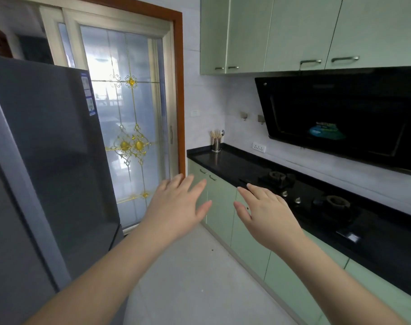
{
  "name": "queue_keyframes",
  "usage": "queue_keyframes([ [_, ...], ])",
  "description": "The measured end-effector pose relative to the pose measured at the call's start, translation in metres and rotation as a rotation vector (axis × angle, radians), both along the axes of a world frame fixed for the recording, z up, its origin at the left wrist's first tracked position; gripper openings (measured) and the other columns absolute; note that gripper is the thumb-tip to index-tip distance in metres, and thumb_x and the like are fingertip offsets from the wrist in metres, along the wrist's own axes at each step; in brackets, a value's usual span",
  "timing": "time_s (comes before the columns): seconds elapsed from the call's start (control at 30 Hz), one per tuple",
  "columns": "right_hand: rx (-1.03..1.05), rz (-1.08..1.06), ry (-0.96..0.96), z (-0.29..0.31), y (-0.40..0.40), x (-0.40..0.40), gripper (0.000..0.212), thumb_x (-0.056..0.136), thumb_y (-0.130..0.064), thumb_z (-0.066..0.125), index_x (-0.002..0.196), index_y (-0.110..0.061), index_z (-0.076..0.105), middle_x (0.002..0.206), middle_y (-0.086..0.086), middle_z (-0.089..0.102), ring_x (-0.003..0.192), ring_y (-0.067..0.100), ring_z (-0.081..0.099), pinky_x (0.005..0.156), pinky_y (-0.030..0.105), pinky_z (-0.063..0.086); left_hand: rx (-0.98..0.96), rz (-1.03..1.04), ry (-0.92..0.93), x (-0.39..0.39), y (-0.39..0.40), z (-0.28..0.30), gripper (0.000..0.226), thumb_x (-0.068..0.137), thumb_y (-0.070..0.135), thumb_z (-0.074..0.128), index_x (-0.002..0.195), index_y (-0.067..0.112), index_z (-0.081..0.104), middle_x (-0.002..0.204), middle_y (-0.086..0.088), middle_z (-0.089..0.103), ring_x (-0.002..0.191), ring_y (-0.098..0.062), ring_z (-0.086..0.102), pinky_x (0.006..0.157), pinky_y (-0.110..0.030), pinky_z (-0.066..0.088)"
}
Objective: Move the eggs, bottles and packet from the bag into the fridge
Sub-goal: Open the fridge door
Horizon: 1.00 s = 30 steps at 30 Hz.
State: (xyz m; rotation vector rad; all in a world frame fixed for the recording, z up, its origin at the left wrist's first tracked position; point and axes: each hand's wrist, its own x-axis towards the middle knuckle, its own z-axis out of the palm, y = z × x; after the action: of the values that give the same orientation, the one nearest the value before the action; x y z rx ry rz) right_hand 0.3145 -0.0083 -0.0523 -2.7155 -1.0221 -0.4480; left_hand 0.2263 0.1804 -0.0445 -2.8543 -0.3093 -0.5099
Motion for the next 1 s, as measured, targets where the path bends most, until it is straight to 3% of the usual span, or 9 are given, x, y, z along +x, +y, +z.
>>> queue_keyframes([
  [0.07, -0.018, -0.003, 0.001, -0.004, 0.005, 0.014, 0.054, 0.1, -0.052, 0.021, 0.15, -0.03, 0.026, 0.157, -0.005, 0.026, 0.143, 0.014, 0.022, 0.115, 0.034, 0.016, -0.012, -0.016, 0.008, 0.014, 0.004, -0.005, 0.074, 0.09, 0.064, 0.002, 0.154, 0.031, 0.017, 0.159, -0.002, 0.027, 0.145, -0.024, 0.022, 0.116, -0.042, 0.021],
  [0.17, -0.035, -0.007, -0.013, -0.016, 0.009, 0.034, 0.054, 0.1, -0.051, 0.021, 0.15, -0.029, 0.026, 0.156, -0.006, 0.028, 0.142, 0.014, 0.024, 0.114, 0.033, 0.018, -0.006, -0.026, 0.051, 0.034, 0.011, -0.016, 0.087, 0.078, 0.064, -0.01, 0.154, 0.031, 0.017, 0.158, -0.001, 0.028, 0.145, -0.024, 0.022, 0.116, -0.042, 0.022],
  [0.27, -0.045, -0.037, -0.039, -0.026, 0.01, 0.061, 0.054, 0.1, -0.051, 0.021, 0.149, -0.029, 0.027, 0.153, -0.006, 0.033, 0.14, 0.015, 0.028, 0.113, 0.033, 0.02, -0.025, -0.04, 0.077, 0.057, 0.017, -0.026, 0.086, 0.079, 0.064, -0.009, 0.154, 0.031, 0.017, 0.159, 0.0, 0.026, 0.146, -0.024, 0.02, 0.117, -0.043, 0.02],
  [0.43, -0.039, -0.014, -0.033, -0.047, 0.016, 0.121, 0.055, 0.098, -0.05, 0.025, 0.142, -0.022, 0.044, 0.145, 0.003, 0.048, 0.133, 0.023, 0.043, 0.108, 0.04, 0.033, -0.022, -0.006, 0.081, 0.103, 0.022, -0.04, 0.07, 0.092, 0.059, 0.018, 0.143, 0.021, 0.047, 0.145, -0.005, 0.051, 0.134, -0.029, 0.045, 0.109, -0.045, 0.035],
  [0.53, -0.051, 0.011, -0.012, -0.058, 0.019, 0.158, 0.06, 0.094, -0.05, 0.023, 0.134, -0.018, 0.053, 0.137, 0.007, 0.056, 0.125, 0.026, 0.052, 0.102, 0.044, 0.041, -0.051, 0.026, 0.075, 0.133, 0.022, -0.053, 0.068, 0.093, 0.06, 0.016, 0.15, 0.027, 0.035, 0.155, -0.002, 0.038, 0.144, -0.028, 0.031, 0.116, -0.046, 0.023],
  [0.67, -0.068, 0.083, -0.021, -0.069, 0.029, 0.208, 0.059, 0.094, -0.049, 0.024, 0.136, -0.018, 0.052, 0.137, 0.008, 0.056, 0.126, 0.027, 0.051, 0.105, 0.043, 0.039, -0.063, 0.116, 0.097, 0.17, 0.024, -0.059, 0.075, 0.089, 0.063, 0.003, 0.153, 0.031, 0.023, 0.161, 0.001, 0.024, 0.149, -0.024, 0.016, 0.121, -0.046, 0.012],
  [0.8, -0.075, 0.143, -0.001, -0.079, 0.048, 0.243, 0.055, 0.093, -0.048, 0.031, 0.131, -0.017, 0.058, 0.131, 0.009, 0.06, 0.12, 0.028, 0.056, 0.101, 0.042, 0.043, -0.086, 0.211, 0.083, 0.189, 0.031, -0.07, 0.073, 0.091, 0.062, 0.008, 0.151, 0.029, 0.032, 0.158, -0.002, 0.032, 0.148, -0.025, 0.023, 0.12, -0.047, 0.018],
  [1.0, -0.086, 0.324, 0.019, -0.088, 0.101, 0.268, 0.057, 0.095, -0.049, 0.026, 0.14, -0.02, 0.047, 0.143, 0.007, 0.05, 0.131, 0.027, 0.045, 0.108, 0.041, 0.033, -0.1, 0.352, 0.066, 0.19, 0.062, -0.082, 0.065, 0.094, 0.057, 0.022, 0.143, 0.023, 0.047, 0.148, -0.007, 0.048, 0.141, -0.029, 0.038, 0.115, -0.049, 0.028],
])
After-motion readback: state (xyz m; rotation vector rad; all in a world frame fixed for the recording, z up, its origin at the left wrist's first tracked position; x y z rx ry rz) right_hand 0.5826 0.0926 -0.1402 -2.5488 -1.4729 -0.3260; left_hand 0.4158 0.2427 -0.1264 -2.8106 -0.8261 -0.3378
